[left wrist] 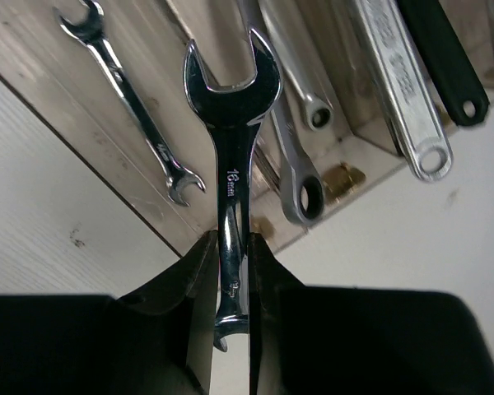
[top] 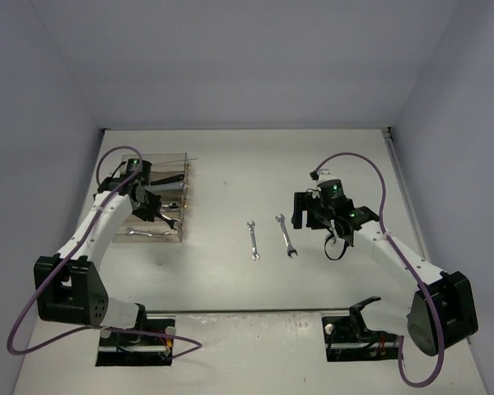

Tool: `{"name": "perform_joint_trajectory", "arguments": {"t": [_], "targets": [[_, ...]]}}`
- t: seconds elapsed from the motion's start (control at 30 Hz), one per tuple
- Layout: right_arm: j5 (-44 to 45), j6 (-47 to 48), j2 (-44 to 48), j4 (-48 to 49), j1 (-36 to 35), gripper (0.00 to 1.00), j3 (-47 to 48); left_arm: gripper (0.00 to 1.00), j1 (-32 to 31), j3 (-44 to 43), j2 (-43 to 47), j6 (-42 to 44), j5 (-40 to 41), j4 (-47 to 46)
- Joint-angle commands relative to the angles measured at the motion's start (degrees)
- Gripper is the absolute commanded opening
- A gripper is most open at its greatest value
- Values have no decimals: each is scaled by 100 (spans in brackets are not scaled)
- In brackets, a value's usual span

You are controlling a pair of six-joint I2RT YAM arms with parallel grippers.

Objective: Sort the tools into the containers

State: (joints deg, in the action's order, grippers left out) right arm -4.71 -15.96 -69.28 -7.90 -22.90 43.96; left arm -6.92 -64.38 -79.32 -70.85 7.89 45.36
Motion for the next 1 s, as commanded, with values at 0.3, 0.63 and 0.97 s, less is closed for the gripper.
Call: {"name": "perform_joint_trajectory", "arguments": {"t": [0.3,0.63,0.97], "targets": [[102,84,72,228,22,76,8,0,1175,642,5,-886,-313,-969],[116,69,24,228,24,76,5,23,1201,1196,348,-1241,-181,-1095],[138,39,96,228,27,76,56,46,1168,648,642,-86,-383,-1061]]}}
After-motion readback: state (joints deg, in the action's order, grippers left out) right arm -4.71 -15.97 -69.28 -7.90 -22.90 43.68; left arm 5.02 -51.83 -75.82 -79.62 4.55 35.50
